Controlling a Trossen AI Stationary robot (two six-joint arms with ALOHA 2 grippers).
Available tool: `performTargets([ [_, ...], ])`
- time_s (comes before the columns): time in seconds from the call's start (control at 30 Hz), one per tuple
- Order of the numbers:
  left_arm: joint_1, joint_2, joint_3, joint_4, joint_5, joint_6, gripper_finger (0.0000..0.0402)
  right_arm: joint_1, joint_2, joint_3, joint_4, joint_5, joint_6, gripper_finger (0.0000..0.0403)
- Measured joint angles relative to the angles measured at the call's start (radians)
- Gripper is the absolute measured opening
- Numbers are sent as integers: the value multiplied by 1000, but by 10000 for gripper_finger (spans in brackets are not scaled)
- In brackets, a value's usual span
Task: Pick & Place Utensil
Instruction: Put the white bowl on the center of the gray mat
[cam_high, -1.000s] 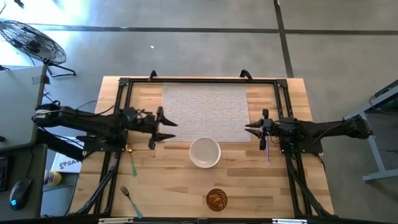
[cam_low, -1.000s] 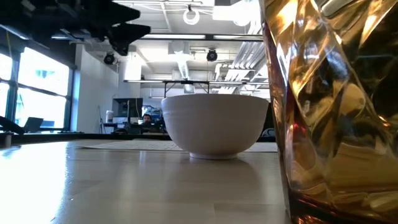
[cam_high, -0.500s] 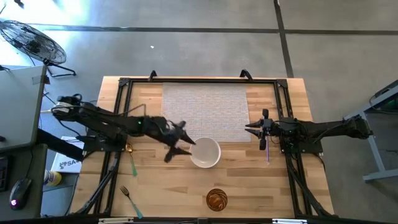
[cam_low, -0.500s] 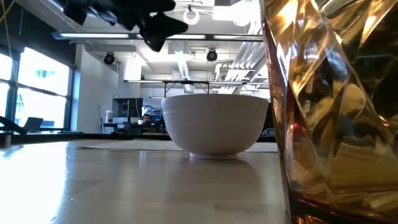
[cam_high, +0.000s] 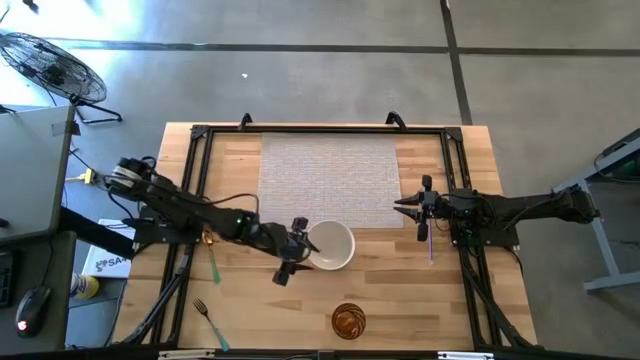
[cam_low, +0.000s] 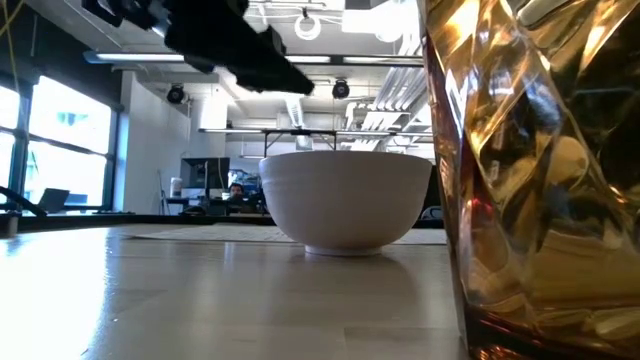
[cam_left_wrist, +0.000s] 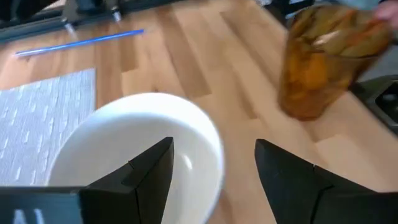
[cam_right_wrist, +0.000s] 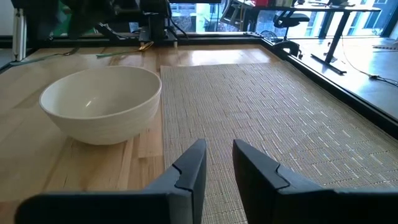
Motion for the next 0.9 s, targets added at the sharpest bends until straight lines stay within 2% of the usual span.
performTargets([
  [0.33,0,178,176,-165,0,-26,220,0,0,0,1,0,0,74],
  [0.53,0,274,214,-147,-4,-45,220,0,0,0,0,0,0,74],
  [0.9,0,288,215,-136,-19,-71,220,0,0,0,-5,0,0,74],
])
